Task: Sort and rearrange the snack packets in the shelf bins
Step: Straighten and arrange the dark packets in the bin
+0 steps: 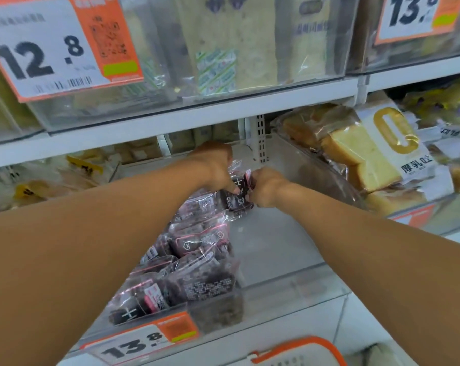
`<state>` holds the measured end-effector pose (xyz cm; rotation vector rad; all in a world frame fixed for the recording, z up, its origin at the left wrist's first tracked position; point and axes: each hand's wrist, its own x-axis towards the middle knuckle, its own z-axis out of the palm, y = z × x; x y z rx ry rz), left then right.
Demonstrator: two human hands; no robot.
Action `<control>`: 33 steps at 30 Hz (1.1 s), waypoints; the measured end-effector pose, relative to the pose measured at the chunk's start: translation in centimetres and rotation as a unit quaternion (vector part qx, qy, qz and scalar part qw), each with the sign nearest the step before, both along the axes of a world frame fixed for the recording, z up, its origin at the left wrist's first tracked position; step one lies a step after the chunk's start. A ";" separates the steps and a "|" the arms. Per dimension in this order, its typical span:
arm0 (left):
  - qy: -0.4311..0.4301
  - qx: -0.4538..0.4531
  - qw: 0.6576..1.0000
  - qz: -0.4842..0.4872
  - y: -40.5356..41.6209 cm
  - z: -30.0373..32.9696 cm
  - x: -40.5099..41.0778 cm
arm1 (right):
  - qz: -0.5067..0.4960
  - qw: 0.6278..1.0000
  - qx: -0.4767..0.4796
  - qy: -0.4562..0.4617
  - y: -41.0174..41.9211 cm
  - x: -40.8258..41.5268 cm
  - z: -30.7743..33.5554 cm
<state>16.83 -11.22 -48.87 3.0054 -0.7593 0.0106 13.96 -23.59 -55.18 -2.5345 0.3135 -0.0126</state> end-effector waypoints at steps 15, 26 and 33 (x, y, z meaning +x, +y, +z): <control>0.015 -0.033 0.997 0.063 0.7 -0.2 1.0 | 0.009 0.985 0.171 0.009 0.3 -0.8 0.2; 0.006 -0.058 0.997 0.042 1.6 -0.3 0.5 | 0.046 0.999 0.002 0.021 0.0 -0.9 0.0; 0.011 -0.116 0.993 0.020 3.4 0.2 -0.9 | 0.014 0.999 0.020 0.047 0.0 -2.0 0.9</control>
